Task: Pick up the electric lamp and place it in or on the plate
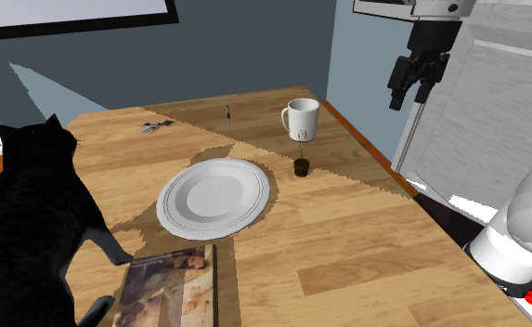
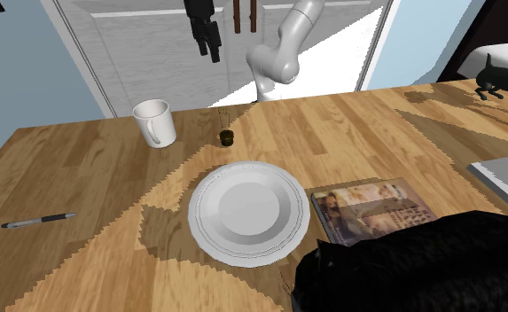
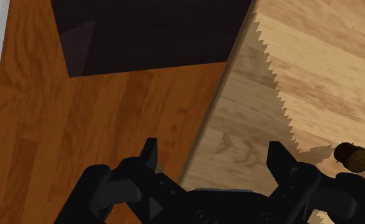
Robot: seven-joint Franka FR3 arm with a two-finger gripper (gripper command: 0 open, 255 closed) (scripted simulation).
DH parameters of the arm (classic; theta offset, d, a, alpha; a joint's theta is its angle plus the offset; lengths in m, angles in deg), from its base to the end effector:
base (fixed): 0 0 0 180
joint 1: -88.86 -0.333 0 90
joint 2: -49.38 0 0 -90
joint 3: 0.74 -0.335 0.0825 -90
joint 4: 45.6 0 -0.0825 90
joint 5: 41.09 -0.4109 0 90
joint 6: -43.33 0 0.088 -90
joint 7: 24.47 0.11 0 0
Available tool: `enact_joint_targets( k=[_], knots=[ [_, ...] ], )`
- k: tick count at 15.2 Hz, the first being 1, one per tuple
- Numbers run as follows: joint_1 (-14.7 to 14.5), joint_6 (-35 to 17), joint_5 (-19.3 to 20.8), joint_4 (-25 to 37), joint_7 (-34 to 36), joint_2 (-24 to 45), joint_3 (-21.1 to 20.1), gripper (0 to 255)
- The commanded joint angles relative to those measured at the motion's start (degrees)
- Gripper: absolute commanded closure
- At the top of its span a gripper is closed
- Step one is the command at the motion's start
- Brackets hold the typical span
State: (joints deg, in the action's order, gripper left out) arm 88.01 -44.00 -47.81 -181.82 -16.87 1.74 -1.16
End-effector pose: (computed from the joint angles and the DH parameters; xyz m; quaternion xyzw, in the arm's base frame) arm 0.3020 0.0208 0.6011 -0.9969 0.0543 0.0151 0.0549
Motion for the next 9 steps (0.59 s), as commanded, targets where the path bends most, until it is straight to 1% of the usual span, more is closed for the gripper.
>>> enact_joint_targets(
  k=[1,5,9],
  knots=[
    [0.00,0.00,0.00,0.00,0.00,0.00,0.00,0],
    [-0.60,-4.50,-2.90,-1.65,8.62,0.00,-7.47,0],
    [-0.75,-9.21,-5.07,-1.62,17.25,2.11,-15.19,0]
  ],
)
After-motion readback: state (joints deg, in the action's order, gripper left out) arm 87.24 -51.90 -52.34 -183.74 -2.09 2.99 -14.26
